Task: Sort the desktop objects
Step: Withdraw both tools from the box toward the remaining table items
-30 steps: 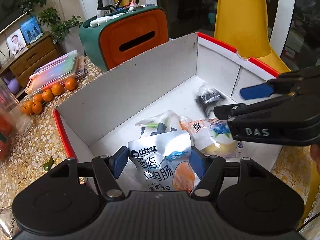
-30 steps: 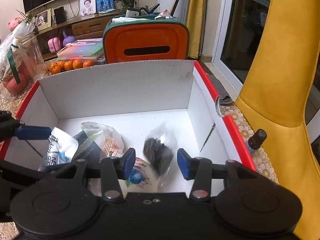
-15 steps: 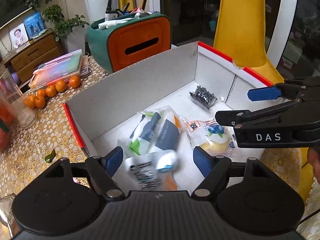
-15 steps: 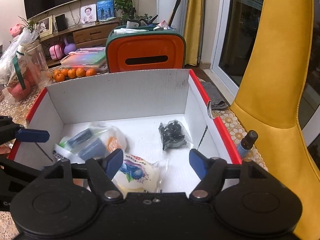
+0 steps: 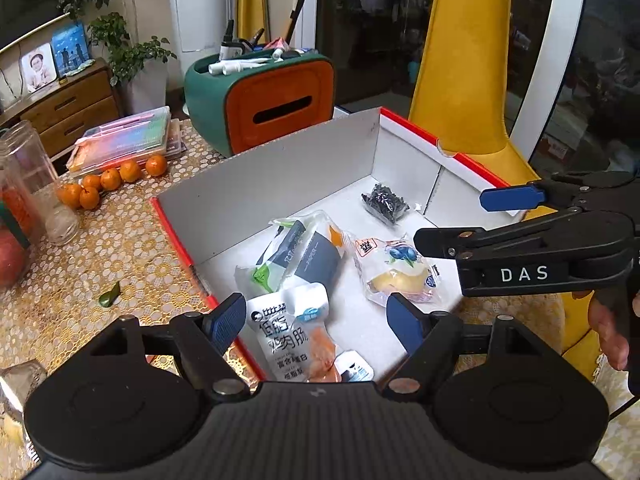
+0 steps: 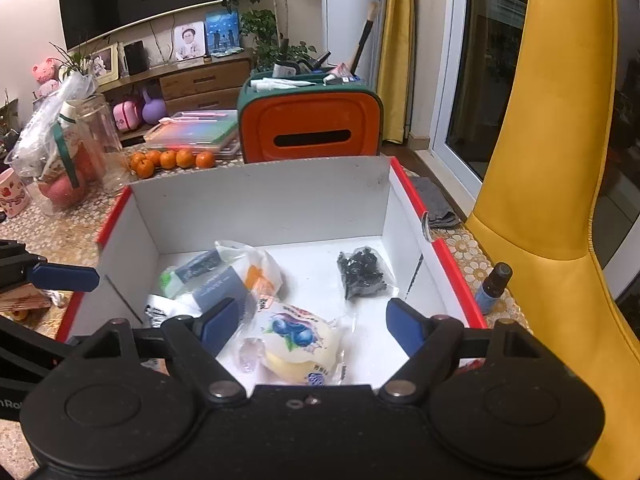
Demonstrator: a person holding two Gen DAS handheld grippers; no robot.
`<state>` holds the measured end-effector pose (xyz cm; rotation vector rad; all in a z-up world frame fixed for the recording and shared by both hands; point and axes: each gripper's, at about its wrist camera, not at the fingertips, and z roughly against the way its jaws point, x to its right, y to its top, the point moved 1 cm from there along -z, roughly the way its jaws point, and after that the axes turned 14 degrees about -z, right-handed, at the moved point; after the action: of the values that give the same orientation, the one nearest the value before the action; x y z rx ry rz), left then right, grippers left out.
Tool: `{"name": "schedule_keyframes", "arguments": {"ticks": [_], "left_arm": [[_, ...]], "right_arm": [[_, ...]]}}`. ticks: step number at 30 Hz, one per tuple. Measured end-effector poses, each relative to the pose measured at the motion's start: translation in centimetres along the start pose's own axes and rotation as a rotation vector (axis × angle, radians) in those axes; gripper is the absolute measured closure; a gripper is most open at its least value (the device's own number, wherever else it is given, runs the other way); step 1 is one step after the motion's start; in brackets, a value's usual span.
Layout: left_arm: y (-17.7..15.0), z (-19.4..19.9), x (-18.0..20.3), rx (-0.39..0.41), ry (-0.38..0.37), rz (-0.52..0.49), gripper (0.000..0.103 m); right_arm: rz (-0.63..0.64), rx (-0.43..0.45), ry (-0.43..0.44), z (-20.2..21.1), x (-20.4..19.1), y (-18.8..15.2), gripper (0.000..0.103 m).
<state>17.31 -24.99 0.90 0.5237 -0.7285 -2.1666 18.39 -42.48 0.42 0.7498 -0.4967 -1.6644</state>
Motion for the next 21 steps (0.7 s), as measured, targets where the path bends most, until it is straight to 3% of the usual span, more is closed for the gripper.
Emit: {"name": "schedule_keyframes", "arguments": {"ticks": [17,21], "left_arm": [[-4.5,6.1,-1.7,0.018,-0.006,0.054,0.026],[-6.0,7.7,-2.5,0.018,-0.005,0.072,0.021]], "right_arm": [[-0.011,0.023,0.075,4.7,-2.9,-2.4,0.013],[0.000,0.027,0.107,5.8,-4.6,-3.1,0.013]]}}
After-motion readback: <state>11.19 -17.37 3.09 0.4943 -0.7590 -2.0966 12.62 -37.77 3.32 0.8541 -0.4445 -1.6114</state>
